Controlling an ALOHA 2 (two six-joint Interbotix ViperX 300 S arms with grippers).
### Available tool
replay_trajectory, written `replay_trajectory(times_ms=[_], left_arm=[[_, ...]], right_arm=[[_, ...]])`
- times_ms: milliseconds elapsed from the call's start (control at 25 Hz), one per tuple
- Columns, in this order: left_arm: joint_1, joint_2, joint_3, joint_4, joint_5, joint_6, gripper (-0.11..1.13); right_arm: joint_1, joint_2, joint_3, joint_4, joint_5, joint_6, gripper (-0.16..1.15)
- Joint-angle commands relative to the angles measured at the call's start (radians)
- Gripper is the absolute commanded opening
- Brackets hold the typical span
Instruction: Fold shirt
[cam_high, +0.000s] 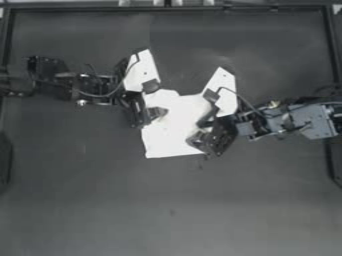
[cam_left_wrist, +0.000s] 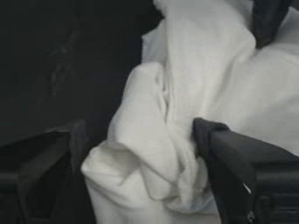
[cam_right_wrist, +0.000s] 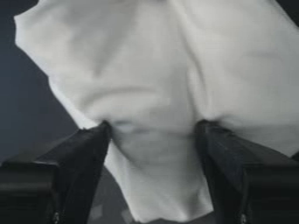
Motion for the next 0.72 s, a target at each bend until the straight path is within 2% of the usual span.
replay_trajectory(times_ms=[40,320,720], left_arm=[[0.002,-0.023,0.005,0.003,-0.002,0.002,1.01],[-0.020,-0.025,0.014,0.003,-0.002,0.002,1.01],[-0.097,-0.044,0.028,-0.020,0.009,-0.005,1.01]], right_arm=[[-0.002,0.003,-0.015,0.015,-0.031,0.000,0.91],[0.040,0.012,-0.005,0.048,-0.049,-0.005,0.91],[0.163,0.012,0.002,0.114,-0.009,-0.005,0.91]])
